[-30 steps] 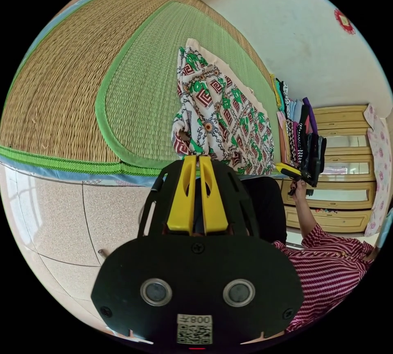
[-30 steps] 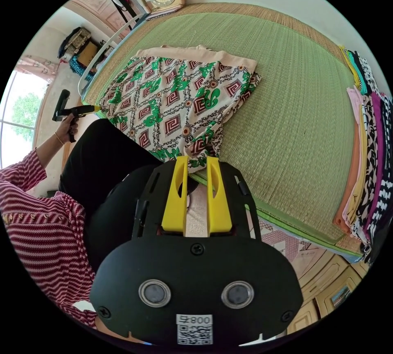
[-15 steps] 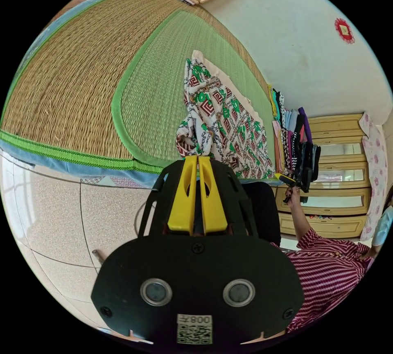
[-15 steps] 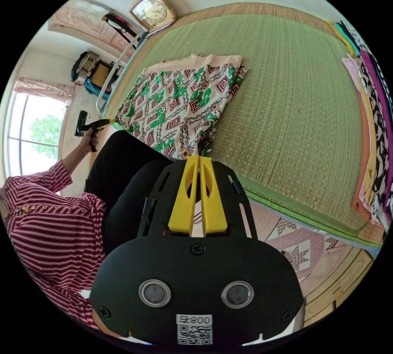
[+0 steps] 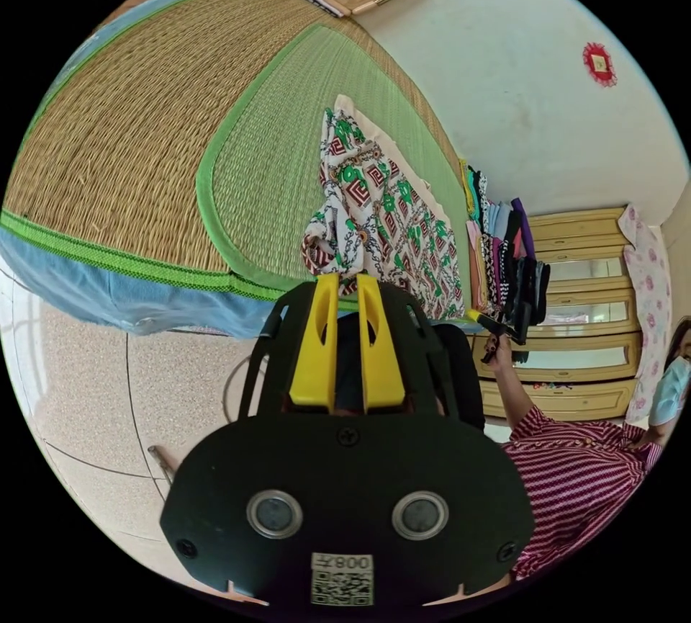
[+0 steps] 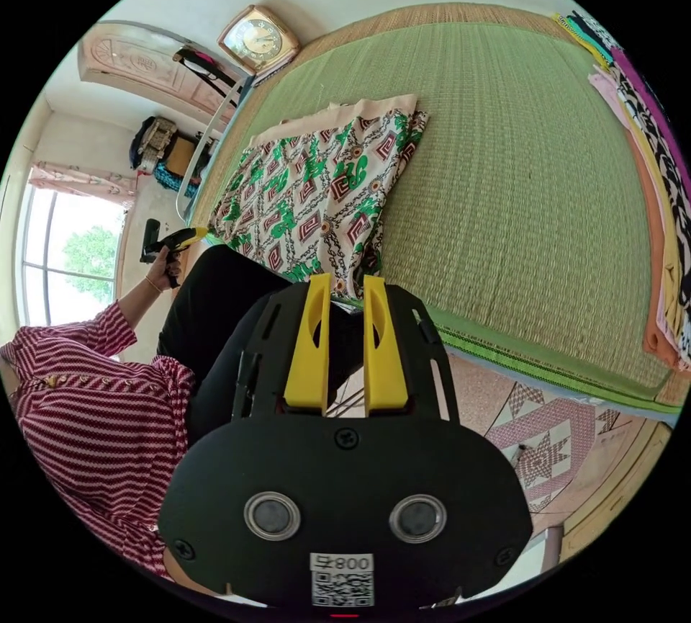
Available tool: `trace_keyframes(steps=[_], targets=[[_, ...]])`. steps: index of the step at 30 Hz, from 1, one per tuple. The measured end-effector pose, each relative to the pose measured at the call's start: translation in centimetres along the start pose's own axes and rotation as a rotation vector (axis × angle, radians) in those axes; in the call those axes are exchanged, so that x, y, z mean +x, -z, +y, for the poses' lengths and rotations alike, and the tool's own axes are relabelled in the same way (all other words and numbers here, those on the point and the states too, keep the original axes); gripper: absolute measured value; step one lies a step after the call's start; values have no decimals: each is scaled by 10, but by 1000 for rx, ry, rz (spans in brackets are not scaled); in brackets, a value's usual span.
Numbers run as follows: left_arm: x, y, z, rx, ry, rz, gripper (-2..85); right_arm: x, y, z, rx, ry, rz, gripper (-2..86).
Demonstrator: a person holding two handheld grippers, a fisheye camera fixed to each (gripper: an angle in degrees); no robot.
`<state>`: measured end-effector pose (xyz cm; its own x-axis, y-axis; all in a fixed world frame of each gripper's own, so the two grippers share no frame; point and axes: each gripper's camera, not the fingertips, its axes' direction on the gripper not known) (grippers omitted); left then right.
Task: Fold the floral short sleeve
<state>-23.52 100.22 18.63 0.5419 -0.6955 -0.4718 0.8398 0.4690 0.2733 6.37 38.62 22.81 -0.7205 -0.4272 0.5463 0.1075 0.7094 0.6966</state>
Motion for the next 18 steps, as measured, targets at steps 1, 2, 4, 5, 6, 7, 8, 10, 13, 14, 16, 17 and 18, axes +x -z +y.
trace_keyframes(steps=[1, 2, 4, 5, 6, 7, 8, 10, 13, 14, 16, 17, 18], targets=[[0, -2, 0, 2, -3, 11, 50, 0, -6, -1, -16, -2, 4, 76], [0, -5, 1, 1, -3, 18, 52, 1, -8, -1, -21, -3, 4, 72], [-1, -10, 1, -12, 2, 11, 48, 4, -18, -1, -47, -15, -10, 45], [-2, -12, 2, -21, 10, -7, 35, 4, -20, 0, -51, -15, -14, 35], [-2, -13, 2, -22, 13, -20, 28, 5, -22, 1, -56, -18, -12, 26], [-2, -13, 3, -19, 14, -38, 23, 7, -25, 3, -62, -27, -8, 18], [-2, -14, 4, -14, 18, -41, 19, 8, -26, 4, -65, -29, -8, 15], [-3, -13, 6, 0, 26, -44, 20, 11, -29, 6, -70, -42, -7, 9], [-2, -13, 8, 39, 16, -25, 35, 15, -31, 9, -66, -57, -21, 5], [0, -13, 8, 54, 4, -7, 50, 16, -32, 10, -65, -59, -23, 5], [5, -17, 7, 64, -22, 3, 66, 18, -35, 12, -64, -71, -32, 4], [9, -22, 6, 57, -40, -2, 72, 19, -35, 13, -64, -74, -36, 4], [11, -25, 5, 50, -50, -7, 74, 20, -37, 13, -64, -78, -41, 4]])
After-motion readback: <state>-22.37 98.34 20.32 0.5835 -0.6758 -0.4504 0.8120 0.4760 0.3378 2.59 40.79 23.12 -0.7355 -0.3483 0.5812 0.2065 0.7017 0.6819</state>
